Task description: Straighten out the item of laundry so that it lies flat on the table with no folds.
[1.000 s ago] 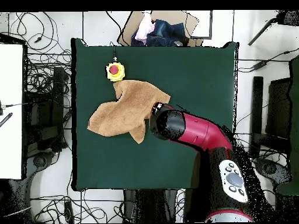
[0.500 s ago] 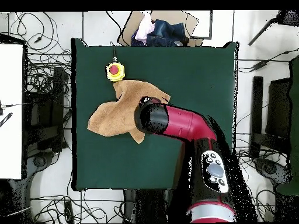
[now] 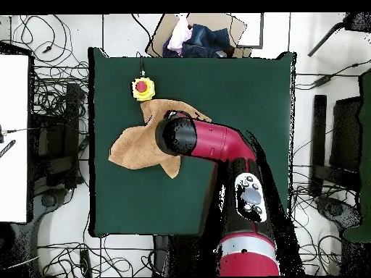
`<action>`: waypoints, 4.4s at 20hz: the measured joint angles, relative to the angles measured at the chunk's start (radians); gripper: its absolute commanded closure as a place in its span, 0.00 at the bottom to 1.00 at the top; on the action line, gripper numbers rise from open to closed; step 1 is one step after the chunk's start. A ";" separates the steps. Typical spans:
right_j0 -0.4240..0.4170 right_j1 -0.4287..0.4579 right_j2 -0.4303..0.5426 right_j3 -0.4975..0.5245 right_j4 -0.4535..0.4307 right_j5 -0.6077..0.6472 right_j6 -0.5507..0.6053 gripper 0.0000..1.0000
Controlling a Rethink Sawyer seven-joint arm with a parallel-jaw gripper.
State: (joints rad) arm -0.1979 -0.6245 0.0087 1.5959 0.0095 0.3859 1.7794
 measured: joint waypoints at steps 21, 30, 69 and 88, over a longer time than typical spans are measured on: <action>0.006 0.131 -0.045 -0.311 0.071 0.105 0.000 0.00; -0.069 0.137 -0.045 -0.402 0.068 0.170 0.000 0.00; -0.043 0.196 -0.054 -0.423 0.056 0.124 0.000 0.00; -0.013 0.078 -0.059 -0.372 0.076 0.514 0.000 0.00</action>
State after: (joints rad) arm -0.2108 -0.5464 -0.0506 1.2234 0.0851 0.8994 1.7794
